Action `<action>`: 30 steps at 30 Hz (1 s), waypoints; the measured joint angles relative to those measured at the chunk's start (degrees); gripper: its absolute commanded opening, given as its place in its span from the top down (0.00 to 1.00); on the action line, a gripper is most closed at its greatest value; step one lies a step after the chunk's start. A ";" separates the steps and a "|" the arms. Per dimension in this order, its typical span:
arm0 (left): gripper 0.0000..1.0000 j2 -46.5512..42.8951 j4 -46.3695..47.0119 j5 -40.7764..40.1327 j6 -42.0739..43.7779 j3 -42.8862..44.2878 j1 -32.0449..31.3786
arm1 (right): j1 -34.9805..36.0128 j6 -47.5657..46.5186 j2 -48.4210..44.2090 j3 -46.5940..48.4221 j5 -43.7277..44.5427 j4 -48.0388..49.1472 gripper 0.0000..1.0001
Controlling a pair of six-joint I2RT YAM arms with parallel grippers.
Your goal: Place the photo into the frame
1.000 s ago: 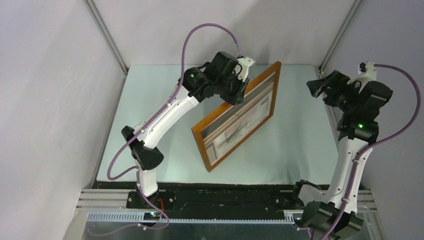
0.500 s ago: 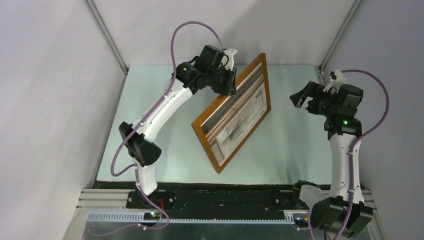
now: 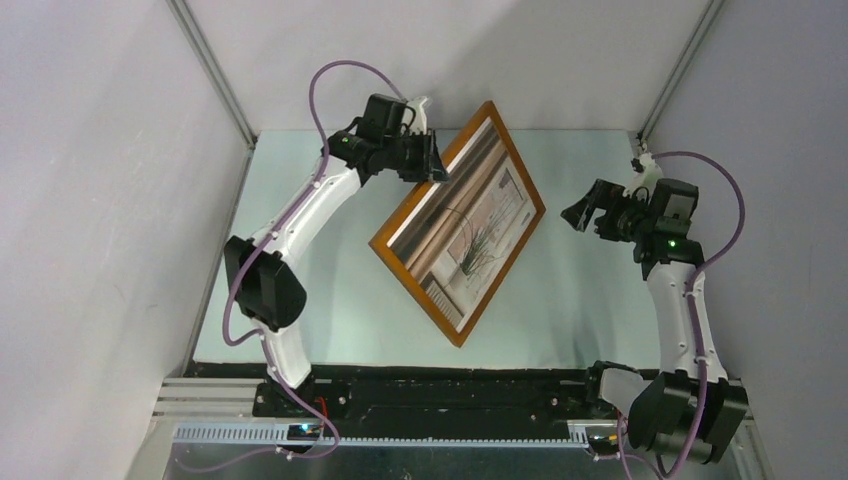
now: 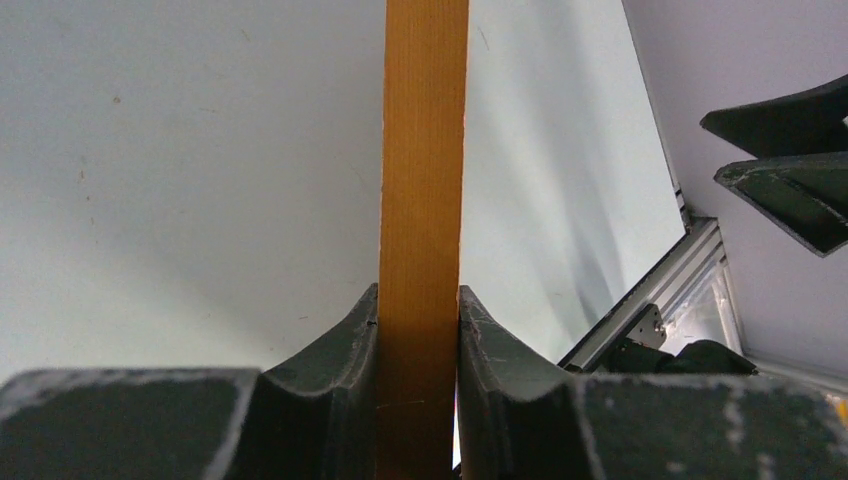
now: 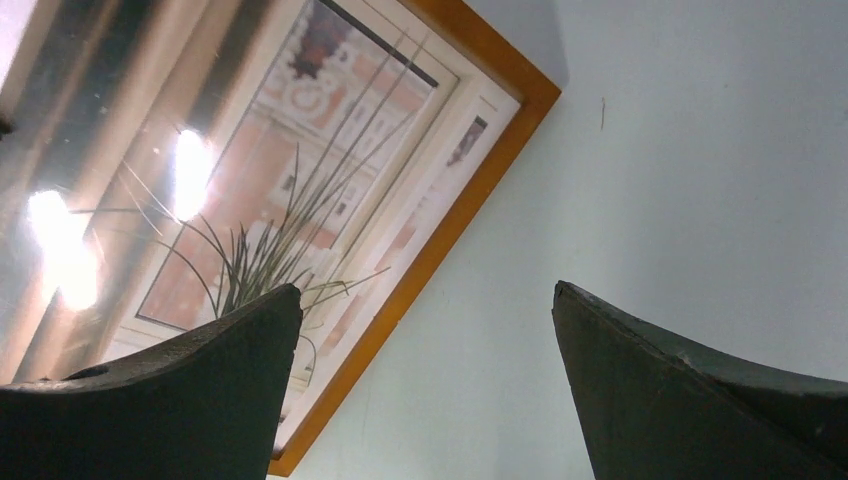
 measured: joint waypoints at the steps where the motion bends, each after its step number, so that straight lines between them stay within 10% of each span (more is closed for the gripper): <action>1: 1.00 -0.55 1.01 0.46 -0.35 -1.57 0.63 | 0.17 -0.02 0.39 -0.48 -0.13 0.26 0.01; 30: 1.00 -12.13 35.21 9.03 -10.75 -44.30 14.38 | 9.20 2.67 27.76 -3.26 -4.35 13.05 0.01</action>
